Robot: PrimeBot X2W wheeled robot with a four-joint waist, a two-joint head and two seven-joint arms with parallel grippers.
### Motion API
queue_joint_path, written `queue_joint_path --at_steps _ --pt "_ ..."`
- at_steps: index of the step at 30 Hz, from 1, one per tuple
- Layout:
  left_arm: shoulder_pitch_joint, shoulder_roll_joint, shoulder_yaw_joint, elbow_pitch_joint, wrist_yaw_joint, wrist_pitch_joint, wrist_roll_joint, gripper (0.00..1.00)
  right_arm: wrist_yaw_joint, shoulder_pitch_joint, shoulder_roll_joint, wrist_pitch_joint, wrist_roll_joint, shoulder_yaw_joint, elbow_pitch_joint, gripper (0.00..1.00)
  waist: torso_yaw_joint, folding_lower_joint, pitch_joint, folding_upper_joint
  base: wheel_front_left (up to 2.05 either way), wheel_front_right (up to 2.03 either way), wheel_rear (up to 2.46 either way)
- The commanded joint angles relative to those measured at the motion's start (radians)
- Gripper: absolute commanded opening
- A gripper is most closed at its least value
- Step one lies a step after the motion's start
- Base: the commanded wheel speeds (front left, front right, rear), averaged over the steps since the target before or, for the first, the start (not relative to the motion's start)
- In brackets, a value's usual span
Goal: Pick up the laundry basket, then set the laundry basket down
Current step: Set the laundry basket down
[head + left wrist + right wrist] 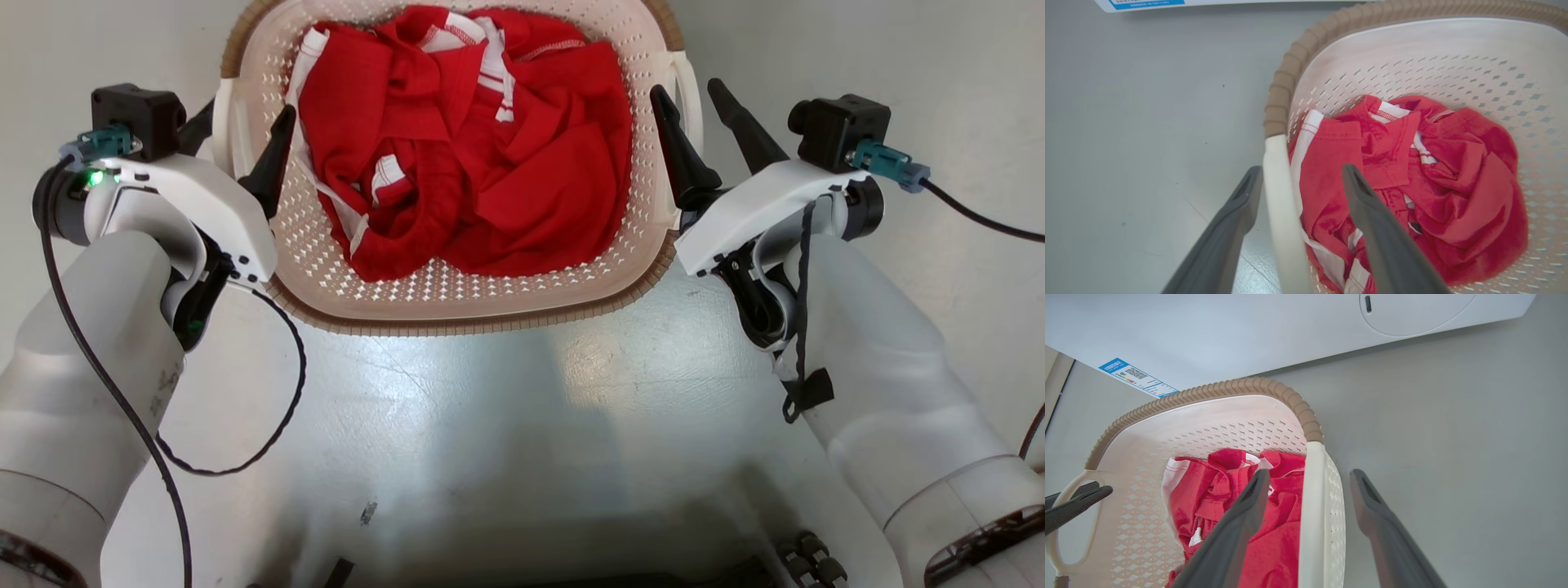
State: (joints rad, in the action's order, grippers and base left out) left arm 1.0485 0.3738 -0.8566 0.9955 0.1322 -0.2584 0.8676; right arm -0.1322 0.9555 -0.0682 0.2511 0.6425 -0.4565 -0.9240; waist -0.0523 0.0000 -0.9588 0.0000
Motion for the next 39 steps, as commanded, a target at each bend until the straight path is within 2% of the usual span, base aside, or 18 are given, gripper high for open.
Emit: queue_joint_path --at_steps 1,17,26,39 --pt "-0.034 0.035 0.028 -0.011 -0.002 -0.003 0.001 1.00 0.002 -0.072 0.018 0.011 -0.011 -0.004 0.021 1.00 -0.001 0.0000 0.014 0.0000 0.00 0.00 0.00" --pt "-0.102 0.023 0.127 -0.073 -0.002 -0.003 -0.022 1.00 0.002 -0.153 0.018 0.011 -0.163 0.109 0.115 1.00 -0.013 0.0000 0.145 0.0000 0.00 0.00 0.00" --pt "-0.236 0.010 0.293 -0.176 -0.003 -0.003 -0.061 1.00 0.002 -0.291 0.018 0.011 -0.296 0.216 0.247 1.00 -0.021 0.0000 0.314 0.0000 0.00 0.00 0.00" --pt "-0.528 -0.054 0.523 -0.360 -0.009 -0.003 -0.195 1.00 0.002 -0.570 0.018 0.011 -0.452 0.345 0.462 1.00 -0.022 0.0000 0.607 0.0000 0.00 0.00 0.00"
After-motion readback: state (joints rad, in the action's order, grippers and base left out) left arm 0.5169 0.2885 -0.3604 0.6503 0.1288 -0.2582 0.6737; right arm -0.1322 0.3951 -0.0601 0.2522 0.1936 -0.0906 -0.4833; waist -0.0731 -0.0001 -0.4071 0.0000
